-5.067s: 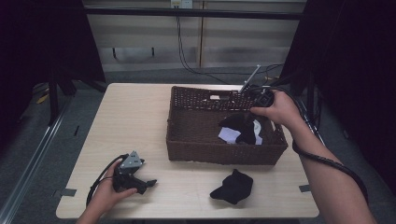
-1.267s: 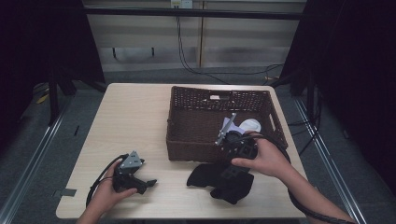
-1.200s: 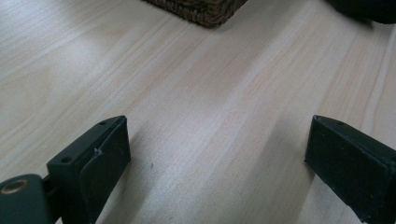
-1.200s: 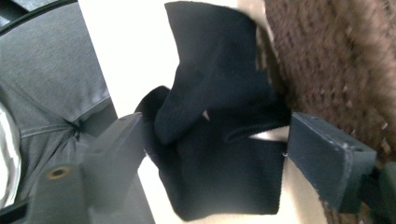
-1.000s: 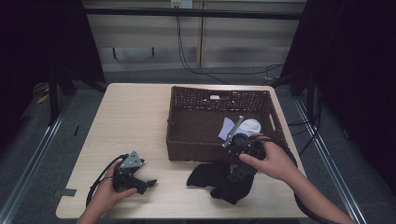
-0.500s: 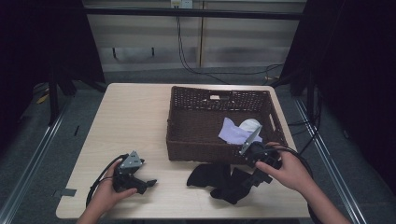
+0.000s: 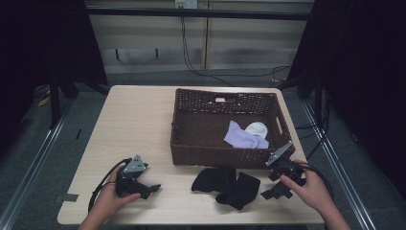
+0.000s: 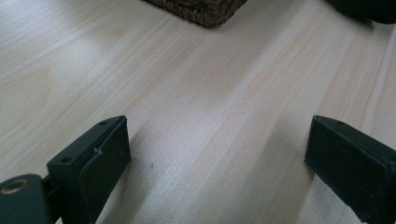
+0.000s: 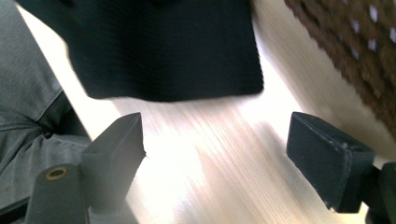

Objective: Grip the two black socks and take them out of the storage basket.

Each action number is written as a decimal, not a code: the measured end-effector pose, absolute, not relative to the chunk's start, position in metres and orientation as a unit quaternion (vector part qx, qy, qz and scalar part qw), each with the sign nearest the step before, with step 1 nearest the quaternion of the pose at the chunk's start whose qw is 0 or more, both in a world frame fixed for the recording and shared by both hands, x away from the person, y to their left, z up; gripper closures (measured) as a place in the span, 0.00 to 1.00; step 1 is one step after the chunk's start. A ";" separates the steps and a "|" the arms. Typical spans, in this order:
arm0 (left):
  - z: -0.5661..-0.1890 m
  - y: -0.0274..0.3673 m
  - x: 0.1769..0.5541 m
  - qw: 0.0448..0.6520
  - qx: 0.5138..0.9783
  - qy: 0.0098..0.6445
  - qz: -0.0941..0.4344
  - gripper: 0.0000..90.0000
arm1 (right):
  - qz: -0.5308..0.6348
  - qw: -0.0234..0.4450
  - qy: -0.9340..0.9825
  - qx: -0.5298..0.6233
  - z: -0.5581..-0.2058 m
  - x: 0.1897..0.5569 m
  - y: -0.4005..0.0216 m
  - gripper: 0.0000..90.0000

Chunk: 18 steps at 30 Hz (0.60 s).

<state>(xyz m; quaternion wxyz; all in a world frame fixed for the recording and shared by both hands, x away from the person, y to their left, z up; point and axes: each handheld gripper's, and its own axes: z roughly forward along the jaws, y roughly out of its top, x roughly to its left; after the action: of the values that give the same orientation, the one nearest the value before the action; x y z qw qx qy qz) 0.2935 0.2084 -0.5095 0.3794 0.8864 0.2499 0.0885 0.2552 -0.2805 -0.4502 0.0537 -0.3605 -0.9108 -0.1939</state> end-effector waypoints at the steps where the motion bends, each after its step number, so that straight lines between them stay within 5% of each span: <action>1: -0.509 0.208 0.293 0.379 0.886 0.250 0.088 0.07 | -0.196 0.054 -0.909 -0.364 -0.454 0.254 -0.283 0.21; 18: -0.509 0.208 0.294 0.379 0.886 0.250 0.088 0.07 | -0.285 -0.014 -0.884 -0.370 -0.486 0.241 -0.302 0.16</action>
<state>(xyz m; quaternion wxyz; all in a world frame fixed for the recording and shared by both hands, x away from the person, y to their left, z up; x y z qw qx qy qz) 0.2935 0.2085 -0.5095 0.3794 0.8865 0.2499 0.0883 0.2411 -0.3019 -0.4862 -0.0142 -0.3704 -0.8839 -0.2851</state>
